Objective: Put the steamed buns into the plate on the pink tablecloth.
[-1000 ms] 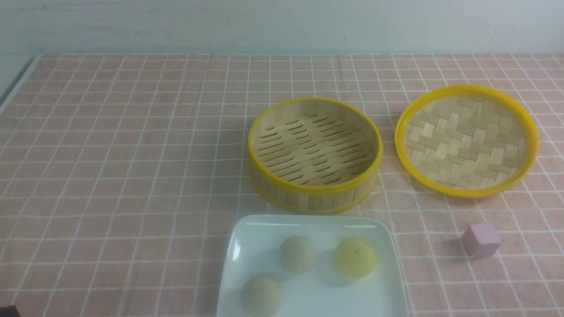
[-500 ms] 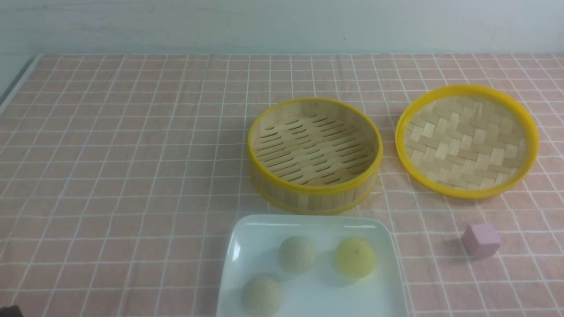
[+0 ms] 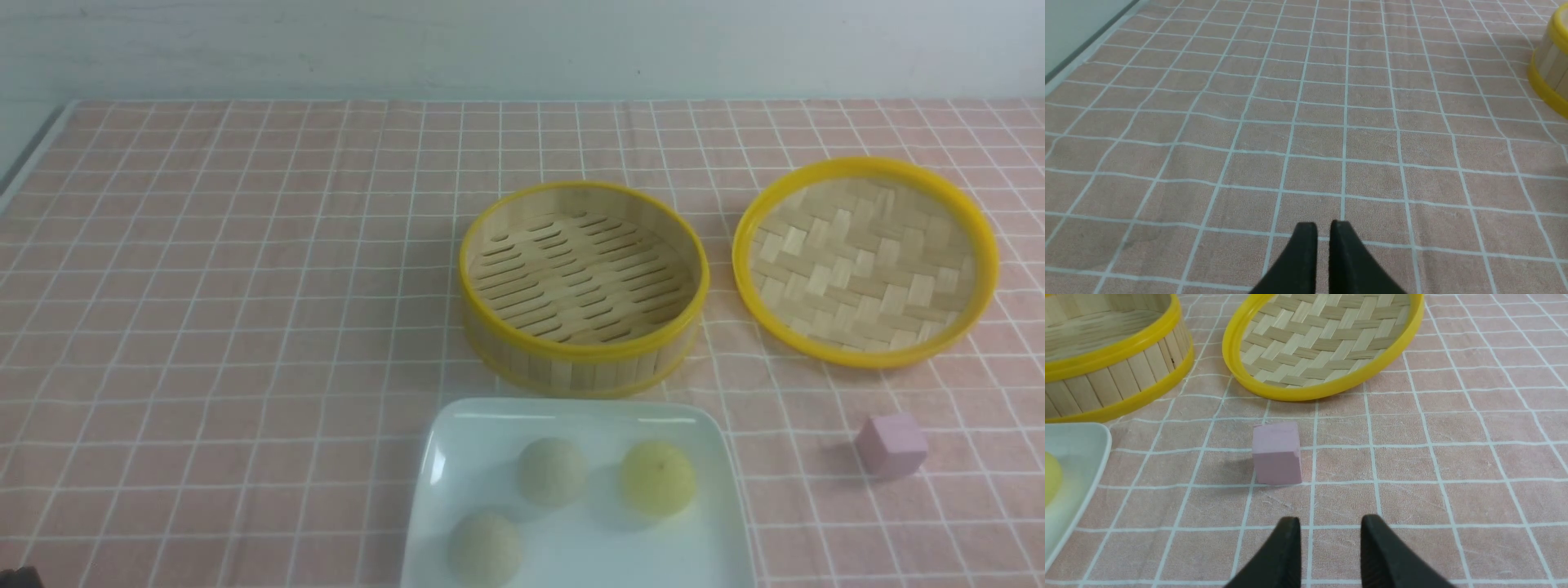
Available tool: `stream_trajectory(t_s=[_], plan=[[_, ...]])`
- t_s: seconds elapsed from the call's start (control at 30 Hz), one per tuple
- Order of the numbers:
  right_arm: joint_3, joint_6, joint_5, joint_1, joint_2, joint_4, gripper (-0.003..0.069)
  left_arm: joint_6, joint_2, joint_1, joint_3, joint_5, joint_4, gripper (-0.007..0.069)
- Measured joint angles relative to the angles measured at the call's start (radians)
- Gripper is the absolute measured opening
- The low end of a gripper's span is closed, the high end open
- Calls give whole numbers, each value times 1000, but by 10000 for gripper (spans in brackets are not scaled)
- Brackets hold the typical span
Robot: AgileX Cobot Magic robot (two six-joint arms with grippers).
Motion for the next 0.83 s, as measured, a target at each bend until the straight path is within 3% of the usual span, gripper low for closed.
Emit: stream_trajectory(t_s=[0.83], plan=[[0, 0, -1, 0, 0, 0, 220, 0, 0, 0, 0, 2, 0, 83]])
